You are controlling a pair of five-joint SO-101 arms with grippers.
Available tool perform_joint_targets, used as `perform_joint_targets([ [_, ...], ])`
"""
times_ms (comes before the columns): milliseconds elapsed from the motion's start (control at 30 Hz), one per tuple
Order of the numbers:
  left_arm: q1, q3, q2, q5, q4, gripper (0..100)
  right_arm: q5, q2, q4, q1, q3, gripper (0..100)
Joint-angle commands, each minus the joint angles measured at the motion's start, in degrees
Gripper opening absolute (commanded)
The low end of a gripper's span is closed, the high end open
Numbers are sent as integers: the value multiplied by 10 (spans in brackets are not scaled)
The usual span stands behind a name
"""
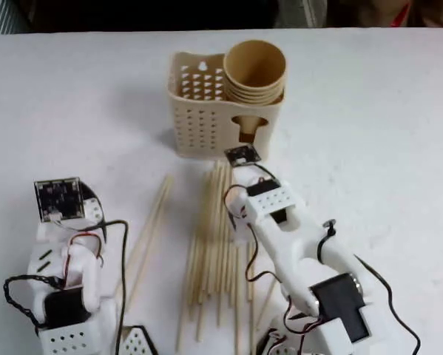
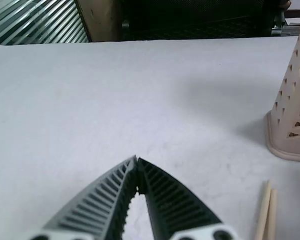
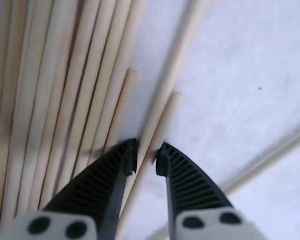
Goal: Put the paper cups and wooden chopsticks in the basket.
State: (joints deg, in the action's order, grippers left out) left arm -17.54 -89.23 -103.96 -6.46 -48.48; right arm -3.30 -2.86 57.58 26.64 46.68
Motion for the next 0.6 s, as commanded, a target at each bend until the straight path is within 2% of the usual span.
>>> perform_joint_targets([
  [0,-5,4,-6,-5,15,24,24,-58,41,17,-4,18],
  [300,-5,4,-6,-5,15,24,23,-304,152,21,-4,18],
  [567,-5,4,-6,-5,15,24,25,-416,175,22,-4,18],
])
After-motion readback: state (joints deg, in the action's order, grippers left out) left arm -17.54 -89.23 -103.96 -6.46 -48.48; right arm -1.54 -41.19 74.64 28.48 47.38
